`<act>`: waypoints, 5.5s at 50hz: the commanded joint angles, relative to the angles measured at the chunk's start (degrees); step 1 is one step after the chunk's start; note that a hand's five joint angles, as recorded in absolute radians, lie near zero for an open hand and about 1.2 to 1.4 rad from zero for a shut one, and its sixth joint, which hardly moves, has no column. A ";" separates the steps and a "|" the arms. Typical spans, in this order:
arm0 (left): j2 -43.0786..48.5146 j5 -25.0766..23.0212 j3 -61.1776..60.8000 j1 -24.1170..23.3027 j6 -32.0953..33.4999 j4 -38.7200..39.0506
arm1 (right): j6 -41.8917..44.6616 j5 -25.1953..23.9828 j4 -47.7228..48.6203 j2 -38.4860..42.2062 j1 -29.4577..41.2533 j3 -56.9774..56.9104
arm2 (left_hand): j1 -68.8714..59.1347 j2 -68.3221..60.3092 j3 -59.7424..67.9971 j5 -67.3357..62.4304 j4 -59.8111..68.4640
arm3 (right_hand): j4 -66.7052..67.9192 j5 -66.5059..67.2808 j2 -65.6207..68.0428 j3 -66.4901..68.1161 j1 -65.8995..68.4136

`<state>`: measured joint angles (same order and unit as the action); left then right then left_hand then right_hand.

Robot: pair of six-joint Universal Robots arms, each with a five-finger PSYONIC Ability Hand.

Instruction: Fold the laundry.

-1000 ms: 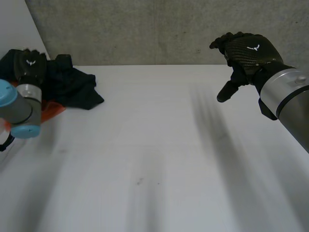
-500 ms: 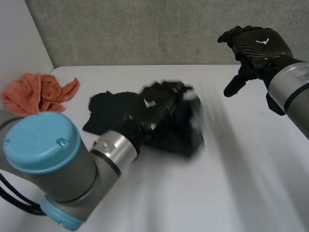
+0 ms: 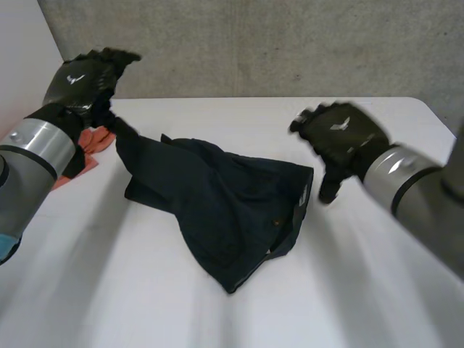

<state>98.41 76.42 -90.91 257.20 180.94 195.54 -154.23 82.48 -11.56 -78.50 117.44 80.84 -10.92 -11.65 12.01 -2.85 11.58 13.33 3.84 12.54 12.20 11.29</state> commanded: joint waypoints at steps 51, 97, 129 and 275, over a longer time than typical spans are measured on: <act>18.06 0.75 12.95 3.13 16.29 -0.06 | 3.32 10.24 33.71 16.64 12.21 6.79 | -69.08 -68.35 67.99 -67.15 68.42 | 66.67 66.16 67.46 67.80 68.71; 1.44 6.20 -5.76 -6.98 11.98 -15.98 | -3.80 -4.44 2.77 14.61 -7.32 -1.13 | -11.57 -10.84 10.48 -9.64 10.91 | 66.67 66.16 67.46 67.80 68.71; 14.88 10.15 -8.85 -10.85 15.49 -4.99 | -3.80 -4.44 6.29 13.99 -8.37 4.85 | -40.31 -39.59 39.23 -38.39 39.65 | 66.67 66.16 67.46 67.80 68.71; 22.26 1.89 -7.71 -8.03 24.98 0.90 | 4.73 -6.46 17.54 13.55 -13.21 17.33 | -68.99 -68.26 67.90 -67.06 68.33 | 66.67 66.16 67.46 67.80 68.71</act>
<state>119.73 78.39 -100.21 249.34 205.18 196.38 -149.54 76.02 5.95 -64.95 104.31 98.22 -50.62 -50.51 50.40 -40.08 50.59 68.10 56.81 67.22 68.78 55.76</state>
